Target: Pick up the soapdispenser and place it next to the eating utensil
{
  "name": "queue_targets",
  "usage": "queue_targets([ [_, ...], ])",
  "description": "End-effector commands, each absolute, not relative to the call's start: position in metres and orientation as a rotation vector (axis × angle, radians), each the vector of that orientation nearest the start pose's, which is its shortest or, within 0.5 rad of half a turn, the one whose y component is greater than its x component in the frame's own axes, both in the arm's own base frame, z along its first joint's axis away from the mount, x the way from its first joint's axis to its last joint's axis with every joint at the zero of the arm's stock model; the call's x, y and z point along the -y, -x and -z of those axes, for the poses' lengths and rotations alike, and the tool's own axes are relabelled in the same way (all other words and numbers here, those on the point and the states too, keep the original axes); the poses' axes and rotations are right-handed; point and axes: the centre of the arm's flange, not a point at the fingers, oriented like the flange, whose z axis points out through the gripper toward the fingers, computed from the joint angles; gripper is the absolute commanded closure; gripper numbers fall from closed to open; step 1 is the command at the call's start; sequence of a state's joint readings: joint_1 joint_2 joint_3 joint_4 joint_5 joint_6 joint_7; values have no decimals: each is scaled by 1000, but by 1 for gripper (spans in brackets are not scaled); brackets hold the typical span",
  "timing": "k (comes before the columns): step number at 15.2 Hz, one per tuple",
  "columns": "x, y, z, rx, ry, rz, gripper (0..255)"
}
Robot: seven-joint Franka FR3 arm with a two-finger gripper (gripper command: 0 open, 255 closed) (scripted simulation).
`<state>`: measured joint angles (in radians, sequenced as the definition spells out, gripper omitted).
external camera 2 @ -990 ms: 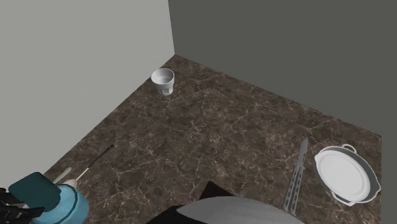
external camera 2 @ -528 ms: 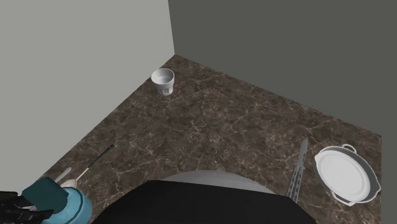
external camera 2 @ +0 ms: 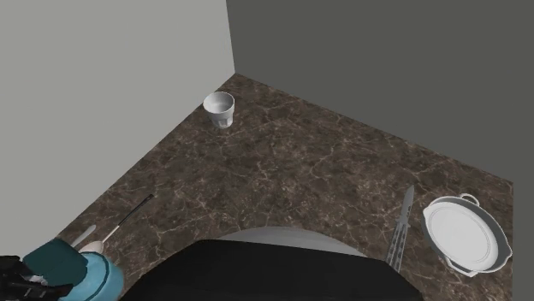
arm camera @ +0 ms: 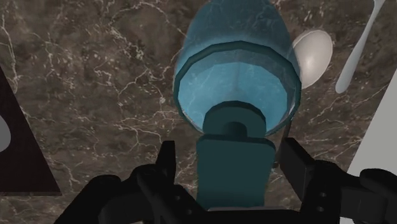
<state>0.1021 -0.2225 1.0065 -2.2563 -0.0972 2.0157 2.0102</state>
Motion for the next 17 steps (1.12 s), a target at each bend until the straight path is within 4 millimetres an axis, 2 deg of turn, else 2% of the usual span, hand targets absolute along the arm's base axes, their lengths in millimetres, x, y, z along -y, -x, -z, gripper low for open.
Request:
queue_targets([
  [1,-436,-215,-403,-1378,2937,439,0],
  [5,-436,-215,-402,-1378,2938,439,0],
  [9,-448,-206,-450,-1378,2938,439,0],
  [17,-448,-206,-450,-1378,2938,439,0],
])
